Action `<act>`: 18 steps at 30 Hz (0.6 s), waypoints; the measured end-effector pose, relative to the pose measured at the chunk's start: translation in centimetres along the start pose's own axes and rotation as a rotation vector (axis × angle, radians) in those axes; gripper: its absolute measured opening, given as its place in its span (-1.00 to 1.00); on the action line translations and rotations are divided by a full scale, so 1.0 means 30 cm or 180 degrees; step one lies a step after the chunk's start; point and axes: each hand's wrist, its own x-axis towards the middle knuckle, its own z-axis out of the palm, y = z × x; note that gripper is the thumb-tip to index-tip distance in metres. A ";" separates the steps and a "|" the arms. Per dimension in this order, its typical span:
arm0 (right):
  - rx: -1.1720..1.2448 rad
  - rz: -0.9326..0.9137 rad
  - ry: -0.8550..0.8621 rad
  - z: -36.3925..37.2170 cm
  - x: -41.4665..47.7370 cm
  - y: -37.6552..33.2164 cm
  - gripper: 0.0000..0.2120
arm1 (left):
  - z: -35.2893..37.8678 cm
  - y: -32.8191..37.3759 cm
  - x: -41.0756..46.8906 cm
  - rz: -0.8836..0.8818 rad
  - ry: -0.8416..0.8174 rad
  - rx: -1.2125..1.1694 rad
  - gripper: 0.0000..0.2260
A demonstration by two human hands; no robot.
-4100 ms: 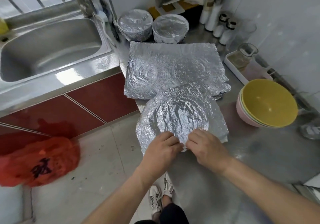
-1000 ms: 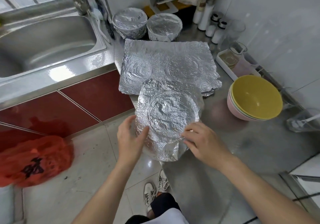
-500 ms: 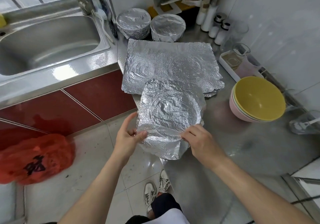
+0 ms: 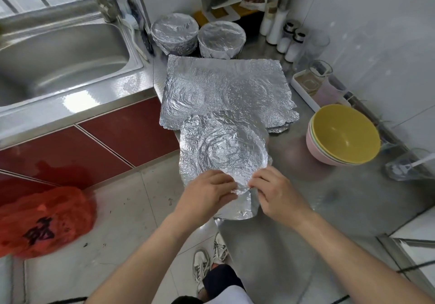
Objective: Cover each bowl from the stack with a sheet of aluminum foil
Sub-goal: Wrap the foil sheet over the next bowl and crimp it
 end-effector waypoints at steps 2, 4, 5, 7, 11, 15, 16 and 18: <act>0.0201 0.0197 0.0114 -0.007 0.001 -0.002 -0.86 | 0.003 -0.007 0.004 0.0095 0.0012 0.0063 -0.74; 0.0300 0.0297 0.0183 -0.002 0.004 -0.004 -0.90 | 0.002 -0.009 0.003 0.0177 0.0093 0.0143 -0.74; 0.0303 0.0314 0.0178 0.004 0.005 -0.004 -0.86 | 0.002 -0.012 0.003 0.0194 0.0137 0.0189 -0.74; 0.0254 0.0300 0.0137 0.012 0.003 -0.002 -0.81 | 0.007 -0.016 0.000 0.0207 0.0197 0.0291 -0.76; -0.0132 0.0068 0.0081 0.031 0.007 -0.008 -0.86 | 0.014 -0.009 -0.002 0.0305 0.0204 0.0421 -0.79; -0.0472 -0.0335 0.0126 0.054 0.013 -0.011 -0.94 | 0.020 -0.003 0.000 0.0362 0.0132 0.0468 -0.87; -0.0548 -0.0434 0.0126 0.054 0.014 -0.010 -0.91 | 0.022 0.001 0.000 0.0355 0.0102 0.0472 -0.91; -0.0687 -0.0669 0.0129 0.040 0.021 -0.007 -0.87 | 0.029 0.016 -0.002 0.0278 0.0102 0.0501 -0.94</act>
